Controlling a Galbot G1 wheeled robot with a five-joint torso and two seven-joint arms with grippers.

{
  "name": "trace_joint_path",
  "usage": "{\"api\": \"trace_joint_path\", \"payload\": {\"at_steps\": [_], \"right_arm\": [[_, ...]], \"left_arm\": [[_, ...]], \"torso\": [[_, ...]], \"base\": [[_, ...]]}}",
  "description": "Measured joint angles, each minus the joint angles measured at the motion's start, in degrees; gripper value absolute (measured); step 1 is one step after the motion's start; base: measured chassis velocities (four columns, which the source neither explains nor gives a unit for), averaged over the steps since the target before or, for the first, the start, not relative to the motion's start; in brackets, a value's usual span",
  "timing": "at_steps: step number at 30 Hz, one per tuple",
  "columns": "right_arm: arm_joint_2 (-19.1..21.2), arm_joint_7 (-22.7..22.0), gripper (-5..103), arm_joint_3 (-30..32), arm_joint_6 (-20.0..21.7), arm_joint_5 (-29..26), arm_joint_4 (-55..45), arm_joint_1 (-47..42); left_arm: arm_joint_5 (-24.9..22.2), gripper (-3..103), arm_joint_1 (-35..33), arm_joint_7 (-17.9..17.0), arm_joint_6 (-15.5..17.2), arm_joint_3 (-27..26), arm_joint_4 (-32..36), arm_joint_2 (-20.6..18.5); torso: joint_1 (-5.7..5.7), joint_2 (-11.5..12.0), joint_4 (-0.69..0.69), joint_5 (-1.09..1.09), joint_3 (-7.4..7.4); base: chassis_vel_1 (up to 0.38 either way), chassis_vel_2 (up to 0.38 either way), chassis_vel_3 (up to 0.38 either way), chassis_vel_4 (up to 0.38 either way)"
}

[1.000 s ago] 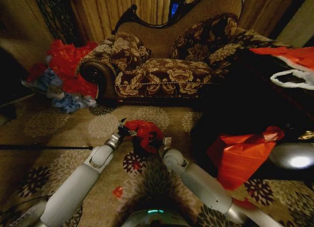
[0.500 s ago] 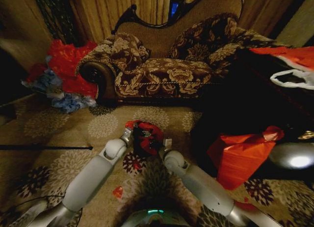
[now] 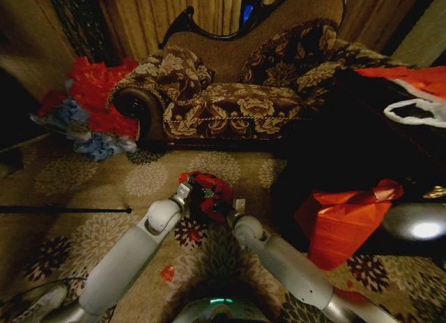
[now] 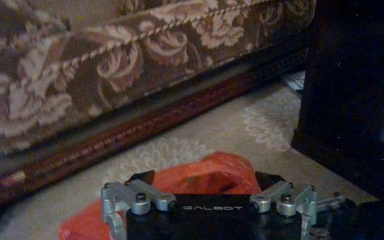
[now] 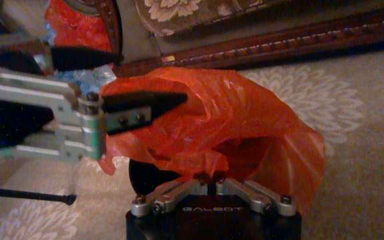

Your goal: Place a garbage bag over the trash bin.

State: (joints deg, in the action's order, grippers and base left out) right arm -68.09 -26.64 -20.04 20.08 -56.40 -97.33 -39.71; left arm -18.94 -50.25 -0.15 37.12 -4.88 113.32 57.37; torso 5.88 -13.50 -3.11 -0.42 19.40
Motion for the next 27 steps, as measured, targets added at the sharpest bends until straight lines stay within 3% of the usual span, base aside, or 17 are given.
{"api": "trace_joint_path", "payload": {"at_steps": [8, 17, 22, 24, 25, 27], "right_arm": [[0.27, 0.06, 0, -0.22, -0.37, -0.07, -0.14, 0.3], [0.76, 0.37, 0, 0.01, -1.07, -0.02, 0.16, -0.09], [1.0, 0.88, 0, 0.26, -1.38, 0.06, 0.73, -0.41], [0.94, 0.9, 0, 0.26, -1.4, 0.07, 0.87, -0.41], [0.62, 0.94, 0, 0.27, -1.44, 0.14, 1.27, -0.37], [0.26, 0.95, 0, 0.23, -1.5, 0.24, 1.64, -0.28]], "left_arm": [[-5.52, 100, 1.8, -2.09, 0.3, 2.02, -5.14, 3.42], [-6.83, 103, 4.96, -3.77, -0.99, 5.69, -10.56, 6.41], [-6.92, 87, 5.82, -3.77, -1.86, 6.43, -11.42, 6.45], [-6.96, 87, 5.88, -3.76, -2.14, 6.43, -11.58, 6.41], [-7.02, 76, 6.01, -3.76, -2.92, 6.43, -12.19, 6.39], [-7.03, 71, 6.2, -3.89, -3.8, 6.38, -12.87, 6.57]], "torso": [[0.0, 0.0, 0.0, 0.0, 0.0], [0.0, 0.0, -0.01, 0.0, 0.0], [0.0, 0.0, -0.01, 0.0, 0.0], [0.0, 0.0, -0.01, 0.0, 0.0], [0.0, 0.0, -0.01, 0.0, 0.0], [0.0, 0.0, 0.0, -0.01, 0.0]], "base": [[0.0, 0.0, 0.0, 0.0], [0.0, 0.0, 0.0, 0.0], [0.0, 0.0, 0.0, 0.0], [0.0, 0.0, 0.0, 0.0], [0.0, 0.0, 0.0, 0.0], [0.0, 0.0, 0.0, 0.0]]}}
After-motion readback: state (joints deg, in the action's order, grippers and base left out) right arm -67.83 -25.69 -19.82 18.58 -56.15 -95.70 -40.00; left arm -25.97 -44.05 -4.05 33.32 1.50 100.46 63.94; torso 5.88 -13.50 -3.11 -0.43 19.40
